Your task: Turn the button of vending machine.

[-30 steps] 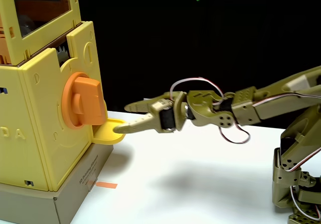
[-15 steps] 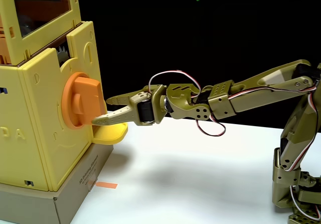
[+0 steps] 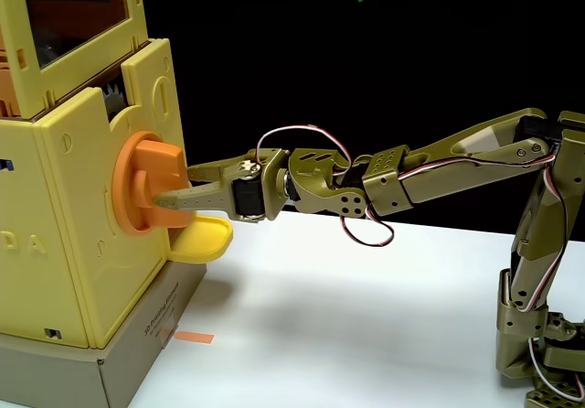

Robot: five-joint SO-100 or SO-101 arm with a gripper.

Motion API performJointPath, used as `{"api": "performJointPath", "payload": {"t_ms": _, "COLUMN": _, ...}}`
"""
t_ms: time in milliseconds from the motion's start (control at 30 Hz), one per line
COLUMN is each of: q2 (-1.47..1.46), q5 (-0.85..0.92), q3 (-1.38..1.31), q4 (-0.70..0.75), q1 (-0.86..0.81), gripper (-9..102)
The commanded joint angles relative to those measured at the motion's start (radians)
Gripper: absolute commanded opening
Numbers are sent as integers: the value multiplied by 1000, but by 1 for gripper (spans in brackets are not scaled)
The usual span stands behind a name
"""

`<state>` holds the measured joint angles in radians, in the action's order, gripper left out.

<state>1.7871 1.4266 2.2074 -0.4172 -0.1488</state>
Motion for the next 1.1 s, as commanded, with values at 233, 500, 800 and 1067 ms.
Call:
{"api": "performJointPath", "payload": {"t_ms": 233, "q2": 2, "q5": 21, "q3": -48, "q4": -21, "q1": 23, "gripper": 16}}
{"api": "performJointPath", "payload": {"t_ms": 500, "q2": 6, "q5": 21, "q3": -40, "q4": -23, "q1": 41, "gripper": 3}}
{"api": "performJointPath", "payload": {"t_ms": 800, "q2": 8, "q5": -29, "q3": -34, "q4": -23, "q1": 58, "gripper": -1}}
{"api": "performJointPath", "payload": {"t_ms": 1067, "q2": 29, "q5": -482, "q3": -29, "q4": -9, "q1": 63, "gripper": -1}}
